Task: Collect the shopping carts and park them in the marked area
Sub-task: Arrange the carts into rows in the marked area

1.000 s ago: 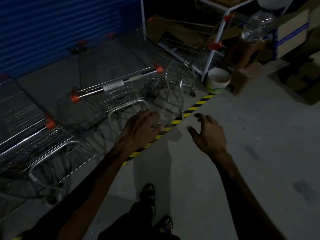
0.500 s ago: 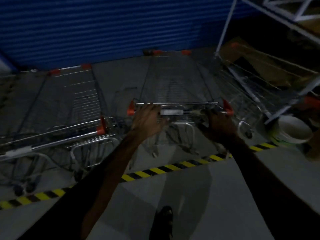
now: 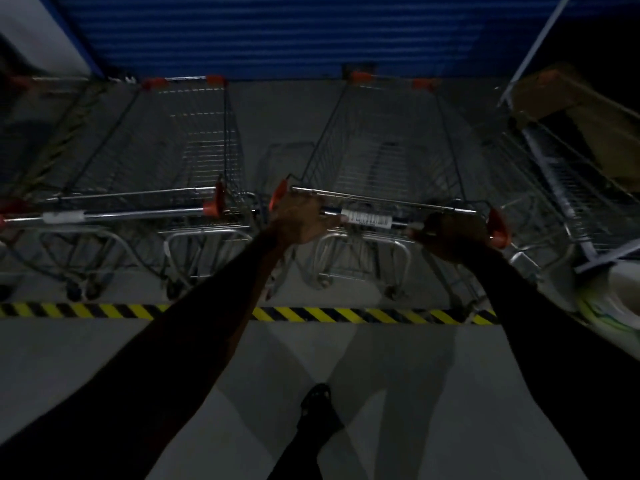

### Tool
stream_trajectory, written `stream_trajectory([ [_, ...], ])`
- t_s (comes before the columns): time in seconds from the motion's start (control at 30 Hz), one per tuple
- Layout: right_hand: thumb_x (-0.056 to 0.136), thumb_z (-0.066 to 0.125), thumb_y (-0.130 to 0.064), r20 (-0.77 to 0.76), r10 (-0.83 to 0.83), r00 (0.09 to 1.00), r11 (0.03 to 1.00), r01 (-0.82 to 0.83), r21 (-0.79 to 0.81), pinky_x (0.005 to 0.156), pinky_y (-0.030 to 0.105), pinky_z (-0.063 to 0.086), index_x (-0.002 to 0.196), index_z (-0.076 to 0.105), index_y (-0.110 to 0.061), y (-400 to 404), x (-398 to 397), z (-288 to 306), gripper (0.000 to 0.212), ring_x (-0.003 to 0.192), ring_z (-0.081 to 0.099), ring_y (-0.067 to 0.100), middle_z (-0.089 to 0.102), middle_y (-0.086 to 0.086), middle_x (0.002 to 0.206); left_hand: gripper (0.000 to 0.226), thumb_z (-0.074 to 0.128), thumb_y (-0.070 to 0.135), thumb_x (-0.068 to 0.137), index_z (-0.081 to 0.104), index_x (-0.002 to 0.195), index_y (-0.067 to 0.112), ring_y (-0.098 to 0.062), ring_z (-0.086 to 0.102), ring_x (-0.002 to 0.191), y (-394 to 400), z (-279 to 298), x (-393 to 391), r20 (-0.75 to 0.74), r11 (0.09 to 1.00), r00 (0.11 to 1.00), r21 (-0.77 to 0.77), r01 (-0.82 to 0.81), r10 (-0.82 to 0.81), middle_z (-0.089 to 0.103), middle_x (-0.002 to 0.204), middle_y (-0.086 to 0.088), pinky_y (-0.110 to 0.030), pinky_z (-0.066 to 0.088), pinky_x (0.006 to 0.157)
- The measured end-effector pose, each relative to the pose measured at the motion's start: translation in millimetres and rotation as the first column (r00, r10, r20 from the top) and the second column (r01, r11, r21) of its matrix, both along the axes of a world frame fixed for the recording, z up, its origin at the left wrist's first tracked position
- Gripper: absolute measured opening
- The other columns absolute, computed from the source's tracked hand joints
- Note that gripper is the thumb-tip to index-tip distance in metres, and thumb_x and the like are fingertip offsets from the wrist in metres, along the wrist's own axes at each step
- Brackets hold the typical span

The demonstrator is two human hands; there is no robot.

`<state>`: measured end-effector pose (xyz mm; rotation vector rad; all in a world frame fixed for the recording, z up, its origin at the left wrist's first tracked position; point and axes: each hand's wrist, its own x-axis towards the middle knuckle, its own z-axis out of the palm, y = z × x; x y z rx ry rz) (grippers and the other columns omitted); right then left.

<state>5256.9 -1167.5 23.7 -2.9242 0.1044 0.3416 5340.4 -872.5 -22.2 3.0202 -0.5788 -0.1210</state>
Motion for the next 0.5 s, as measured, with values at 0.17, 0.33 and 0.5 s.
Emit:
stream_trajectory([
  [0.17, 0.099, 0.030, -0.080, 0.045, 0.223, 0.974, 0.970, -0.218, -0.108, 0.100, 0.039, 0.045, 0.123, 0.076, -0.021, -19.0, -67.8, 6.6, 0.078, 0.118, 0.066, 0.033, 0.073, 0.015, 0.123, 0.097, 0.004, 0.101, 0.080, 0.063, 0.139, 0.051, -0.011, 0.053, 0.142, -10.7, -8.2, -88.0, -0.069, 0.998, 0.996, 0.033, -0.050, 0.052, 0.067, 0.140, 0.018, -0.053, 0.016, 0.127],
  [0.33, 0.069, 0.007, -0.107, 0.036, 0.258, 0.965, 0.960, -0.252, -0.119, 0.088, 0.037, 0.057, 0.101, 0.080, -0.027, -60.0, -118.8, -60.3, 0.113, 0.096, 0.074, 0.026, 0.079, 0.006, 0.101, 0.122, -0.019, 0.103, 0.065, 0.074, 0.123, 0.048, -0.016, 0.060, 0.135, -14.8, 10.1, -197.4, -0.088, 0.982, 0.990, 0.163, -0.091, 0.106, 0.076, 0.125, 0.011, -0.060, 0.007, 0.129],
  [0.5, 0.068, 0.011, -0.107, 0.033, 0.286, 0.958, 0.939, -0.274, -0.210, 0.099, 0.044, 0.050, 0.105, 0.077, -0.023, -35.3, -217.9, -24.3, 0.113, 0.105, 0.073, 0.032, 0.078, 0.011, 0.105, 0.133, -0.019, 0.108, 0.054, 0.074, 0.123, 0.042, -0.021, 0.063, 0.130, -8.7, 22.3, -289.1, -0.171, 0.962, 0.969, 0.239, -0.135, 0.179, 0.074, 0.128, 0.005, -0.059, 0.010, 0.128],
])
